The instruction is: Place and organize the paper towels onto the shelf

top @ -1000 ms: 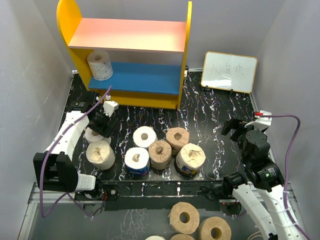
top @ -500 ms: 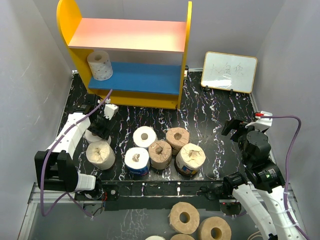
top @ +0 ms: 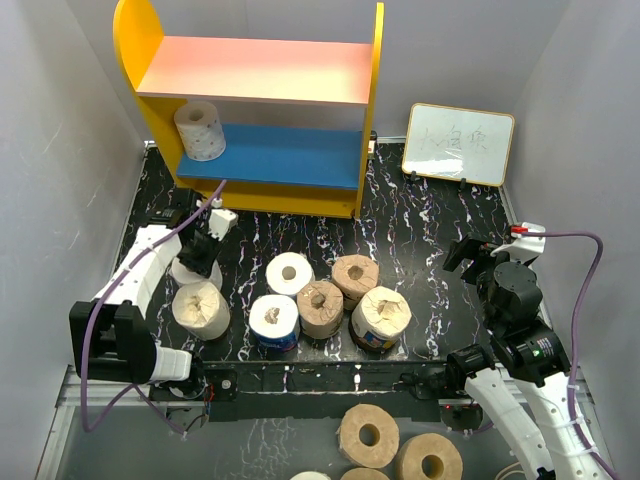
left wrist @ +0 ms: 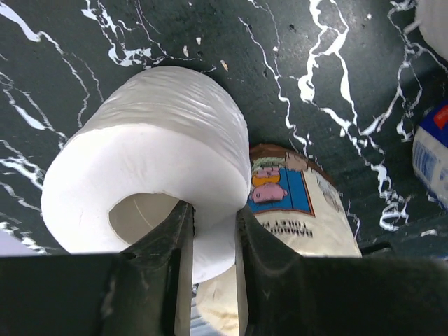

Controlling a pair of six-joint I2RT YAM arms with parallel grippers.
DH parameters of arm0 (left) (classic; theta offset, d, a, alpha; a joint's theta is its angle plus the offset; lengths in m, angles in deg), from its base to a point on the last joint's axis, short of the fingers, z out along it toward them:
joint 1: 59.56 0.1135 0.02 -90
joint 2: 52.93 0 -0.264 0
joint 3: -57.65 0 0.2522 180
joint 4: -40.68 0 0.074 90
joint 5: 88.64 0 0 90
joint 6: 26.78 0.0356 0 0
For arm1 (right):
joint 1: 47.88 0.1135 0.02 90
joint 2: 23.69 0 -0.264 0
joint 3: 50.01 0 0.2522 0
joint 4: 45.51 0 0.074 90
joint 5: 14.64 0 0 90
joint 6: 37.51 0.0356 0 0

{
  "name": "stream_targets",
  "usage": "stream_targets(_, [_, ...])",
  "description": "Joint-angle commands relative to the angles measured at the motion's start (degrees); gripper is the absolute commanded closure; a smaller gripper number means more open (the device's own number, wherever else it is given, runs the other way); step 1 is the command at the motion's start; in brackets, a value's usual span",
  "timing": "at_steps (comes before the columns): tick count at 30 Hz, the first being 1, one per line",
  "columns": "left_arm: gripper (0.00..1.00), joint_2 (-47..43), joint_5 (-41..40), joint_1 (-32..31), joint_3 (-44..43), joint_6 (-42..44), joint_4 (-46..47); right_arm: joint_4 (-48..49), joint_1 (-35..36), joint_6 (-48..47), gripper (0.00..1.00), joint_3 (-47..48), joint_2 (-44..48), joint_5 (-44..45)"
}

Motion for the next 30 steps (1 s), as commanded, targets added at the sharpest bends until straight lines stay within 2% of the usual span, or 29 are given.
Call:
stream_targets(1, [1.0, -1.3, -0.9, -2.5, -10.2, 6.7, -7.2, 2.9, 0.3, -0.4, 0.17, 0.1, 0.7, 0.2])
stream_targets(7, [1.0, 0.4, -0.1, -6.8, -24.0, 18.0, -16.7, 2.9, 0.2, -0.4, 0.17, 0.1, 0.6, 0.3])
stream_targets(13, [1.0, 0.0, 3.2, -11.4, -28.1, 35.8, -14.7, 2.9, 0.2, -0.3, 0.17, 0.1, 0.5, 0.4])
stream_targets(16, [1.0, 5.1, 6.7, -11.4, -32.7, 43.8, -17.2, 2.8, 0.3, -0.3, 0.17, 0.1, 0.7, 0.5])
stream_targets(22, [1.0, 17.9, 7.0, -11.4, -49.5, 46.4, -20.4, 2.7, 0.3, -0.1, 0.17, 0.2, 2.0, 0.6])
stream_targets(26, [1.0, 28.4, 6.9, -11.1, -65.5, 45.8, -25.1, 2.6, 0.2, 0.0, 0.17, 0.2, 3.7, 1.0])
stream_targets(30, [1.0, 33.2, 5.3, -11.0, -71.5, 45.0, -24.3, 2.6, 0.2, 0.0, 0.17, 0.2, 4.3, 1.2])
